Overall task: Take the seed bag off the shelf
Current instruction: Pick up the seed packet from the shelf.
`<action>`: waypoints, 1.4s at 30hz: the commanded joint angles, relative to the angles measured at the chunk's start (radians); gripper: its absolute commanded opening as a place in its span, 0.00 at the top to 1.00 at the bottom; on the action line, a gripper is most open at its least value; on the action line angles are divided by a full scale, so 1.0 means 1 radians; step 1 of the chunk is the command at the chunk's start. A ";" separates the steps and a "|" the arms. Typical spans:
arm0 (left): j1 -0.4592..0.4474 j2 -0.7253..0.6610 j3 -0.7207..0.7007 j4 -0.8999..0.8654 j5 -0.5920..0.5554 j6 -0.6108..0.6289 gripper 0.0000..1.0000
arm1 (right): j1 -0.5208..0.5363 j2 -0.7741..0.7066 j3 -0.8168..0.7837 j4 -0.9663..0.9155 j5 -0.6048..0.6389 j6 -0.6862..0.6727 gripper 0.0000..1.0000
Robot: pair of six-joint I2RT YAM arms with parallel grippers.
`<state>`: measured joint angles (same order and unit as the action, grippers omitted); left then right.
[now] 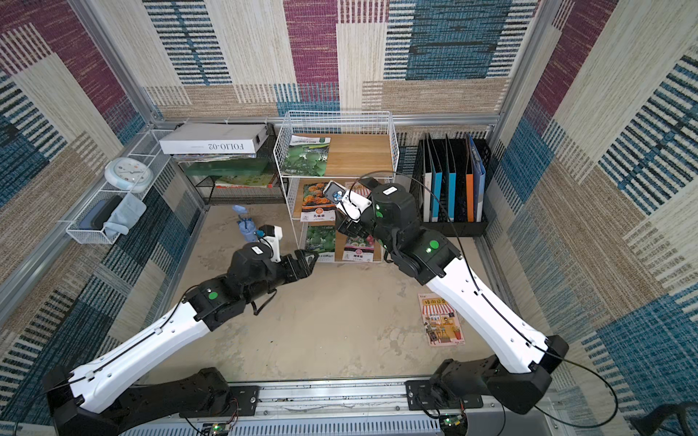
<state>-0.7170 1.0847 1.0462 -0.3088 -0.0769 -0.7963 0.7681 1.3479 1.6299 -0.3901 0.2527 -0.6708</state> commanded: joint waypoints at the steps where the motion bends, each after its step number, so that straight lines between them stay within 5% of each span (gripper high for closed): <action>1: 0.057 -0.035 0.058 -0.082 0.164 0.089 0.07 | 0.002 0.051 0.065 0.067 -0.088 -0.137 0.13; 12: 0.274 -0.035 0.121 -0.053 0.511 0.011 0.06 | 0.007 0.295 0.356 -0.057 -0.165 -0.178 0.33; 42: 0.410 -0.031 0.133 -0.042 0.635 -0.013 0.06 | 0.022 0.523 0.498 0.031 -0.007 -0.167 0.46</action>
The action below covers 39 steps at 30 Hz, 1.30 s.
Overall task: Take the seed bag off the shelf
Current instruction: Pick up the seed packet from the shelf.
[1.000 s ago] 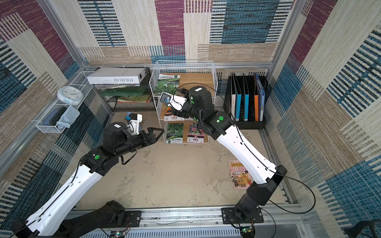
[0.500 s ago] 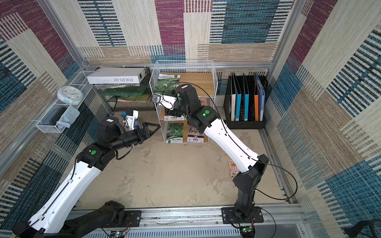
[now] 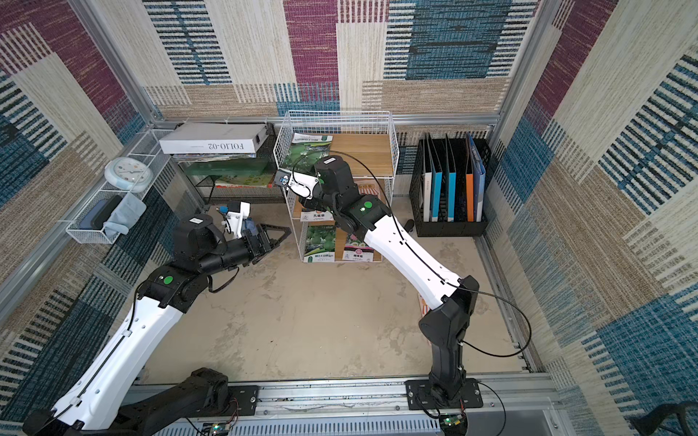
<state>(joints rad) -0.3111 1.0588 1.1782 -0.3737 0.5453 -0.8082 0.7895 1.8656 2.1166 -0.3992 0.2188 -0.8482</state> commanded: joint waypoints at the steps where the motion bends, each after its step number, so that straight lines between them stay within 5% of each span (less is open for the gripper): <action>1: 0.006 -0.007 0.002 0.022 0.013 -0.001 0.06 | 0.001 0.008 0.016 0.041 0.030 0.011 0.46; 37: 0.012 -0.021 -0.004 0.029 0.013 -0.017 0.06 | 0.006 -0.006 0.025 -0.037 0.007 0.019 0.76; 39: 0.012 -0.022 -0.003 0.030 0.013 -0.019 0.06 | 0.006 -0.016 0.009 -0.030 0.013 0.019 0.88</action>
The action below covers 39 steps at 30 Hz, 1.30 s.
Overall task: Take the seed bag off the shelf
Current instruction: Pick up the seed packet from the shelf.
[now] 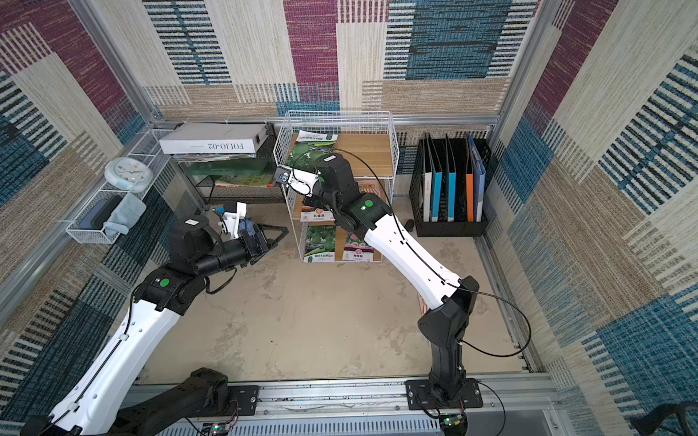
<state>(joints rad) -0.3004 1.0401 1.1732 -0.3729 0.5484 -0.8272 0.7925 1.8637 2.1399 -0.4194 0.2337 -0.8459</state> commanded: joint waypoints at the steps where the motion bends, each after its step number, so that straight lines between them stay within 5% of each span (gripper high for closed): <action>1: 0.001 -0.004 0.001 0.029 0.011 -0.001 0.06 | 0.005 -0.020 -0.024 0.000 0.004 0.017 1.00; 25: 0.022 0.130 0.231 0.031 0.125 -0.010 0.01 | 0.025 -0.247 -0.278 0.048 -0.056 0.015 1.00; 39: 0.069 0.268 0.281 0.252 0.208 -0.187 0.01 | 0.027 -0.349 -0.401 0.031 -0.201 0.028 1.00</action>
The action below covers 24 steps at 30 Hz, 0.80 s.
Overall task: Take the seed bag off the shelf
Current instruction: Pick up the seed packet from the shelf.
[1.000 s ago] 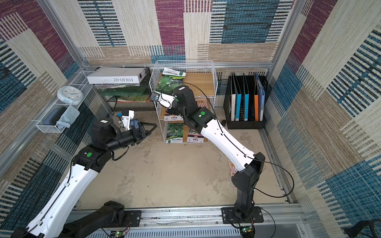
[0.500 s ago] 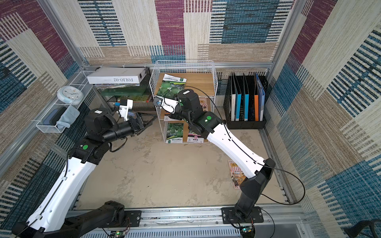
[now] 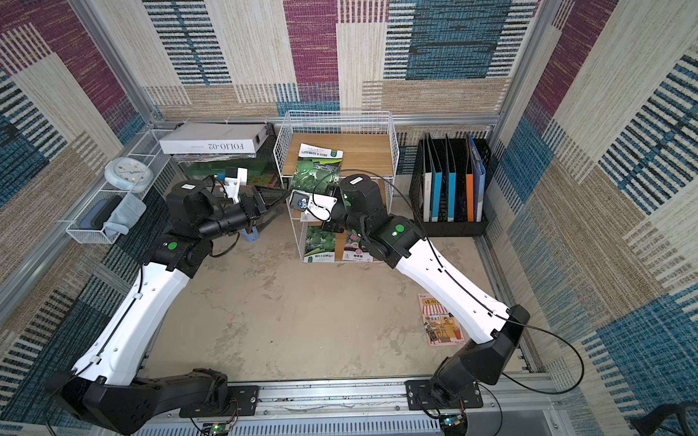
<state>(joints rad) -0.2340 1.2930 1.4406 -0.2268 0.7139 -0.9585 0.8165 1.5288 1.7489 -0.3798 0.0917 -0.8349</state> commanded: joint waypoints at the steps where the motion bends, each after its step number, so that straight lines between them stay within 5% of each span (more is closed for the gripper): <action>1: 0.004 0.024 0.022 0.116 0.045 -0.064 0.01 | 0.002 -0.018 -0.012 -0.015 -0.073 0.020 1.00; 18: 0.002 0.157 0.139 0.132 0.103 -0.095 0.03 | 0.064 -0.003 0.022 -0.097 -0.150 0.016 1.00; 24: 0.002 0.160 0.141 0.129 0.103 -0.092 0.27 | 0.085 0.004 0.026 -0.115 -0.154 0.010 1.00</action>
<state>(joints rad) -0.2317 1.4536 1.5738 -0.1360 0.7998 -1.0576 0.8959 1.5311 1.7691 -0.4805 -0.0467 -0.8265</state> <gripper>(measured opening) 0.753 0.062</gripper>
